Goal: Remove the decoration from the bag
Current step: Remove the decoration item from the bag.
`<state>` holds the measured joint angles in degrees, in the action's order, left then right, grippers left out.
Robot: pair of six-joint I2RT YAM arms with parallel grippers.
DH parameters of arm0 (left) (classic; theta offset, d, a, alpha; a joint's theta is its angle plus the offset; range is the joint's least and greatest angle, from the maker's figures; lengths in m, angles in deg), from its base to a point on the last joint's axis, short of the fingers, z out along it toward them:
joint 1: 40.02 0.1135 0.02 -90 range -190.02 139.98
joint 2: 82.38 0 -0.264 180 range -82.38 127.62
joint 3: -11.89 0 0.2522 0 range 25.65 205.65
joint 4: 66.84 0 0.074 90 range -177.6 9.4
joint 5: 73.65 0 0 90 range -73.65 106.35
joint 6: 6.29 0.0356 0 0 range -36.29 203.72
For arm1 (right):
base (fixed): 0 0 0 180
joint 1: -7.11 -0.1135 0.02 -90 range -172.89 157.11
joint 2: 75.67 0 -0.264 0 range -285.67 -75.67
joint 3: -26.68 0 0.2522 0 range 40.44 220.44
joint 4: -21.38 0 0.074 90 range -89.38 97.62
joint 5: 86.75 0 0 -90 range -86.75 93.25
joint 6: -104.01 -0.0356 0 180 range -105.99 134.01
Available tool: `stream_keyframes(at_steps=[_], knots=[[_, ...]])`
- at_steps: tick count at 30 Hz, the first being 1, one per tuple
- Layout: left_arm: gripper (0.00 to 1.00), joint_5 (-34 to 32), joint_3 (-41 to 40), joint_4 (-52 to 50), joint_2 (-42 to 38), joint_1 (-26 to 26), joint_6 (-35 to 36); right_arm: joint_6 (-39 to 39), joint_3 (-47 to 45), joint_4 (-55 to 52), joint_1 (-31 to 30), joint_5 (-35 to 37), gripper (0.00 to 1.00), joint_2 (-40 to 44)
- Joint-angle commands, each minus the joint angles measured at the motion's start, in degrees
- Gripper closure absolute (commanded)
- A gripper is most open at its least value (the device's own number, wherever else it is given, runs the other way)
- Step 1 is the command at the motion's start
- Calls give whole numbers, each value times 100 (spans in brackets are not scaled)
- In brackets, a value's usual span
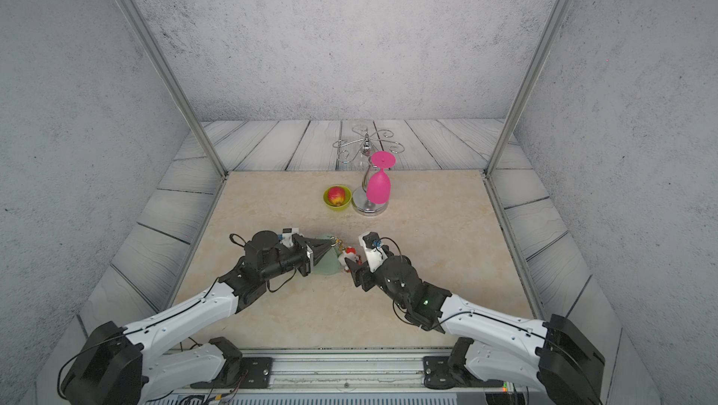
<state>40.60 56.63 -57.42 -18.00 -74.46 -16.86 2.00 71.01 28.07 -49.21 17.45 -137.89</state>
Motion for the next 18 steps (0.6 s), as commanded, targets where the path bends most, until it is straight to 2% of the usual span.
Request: stream_keyframes(at_steps=[1, 18], knots=[[100, 92, 22, 292, 24, 68, -21, 293, 150, 431, -71, 331, 24, -144], [100, 228, 29, 271, -8, 119, -41, 676, 474, 907, -187, 354, 25, -948]])
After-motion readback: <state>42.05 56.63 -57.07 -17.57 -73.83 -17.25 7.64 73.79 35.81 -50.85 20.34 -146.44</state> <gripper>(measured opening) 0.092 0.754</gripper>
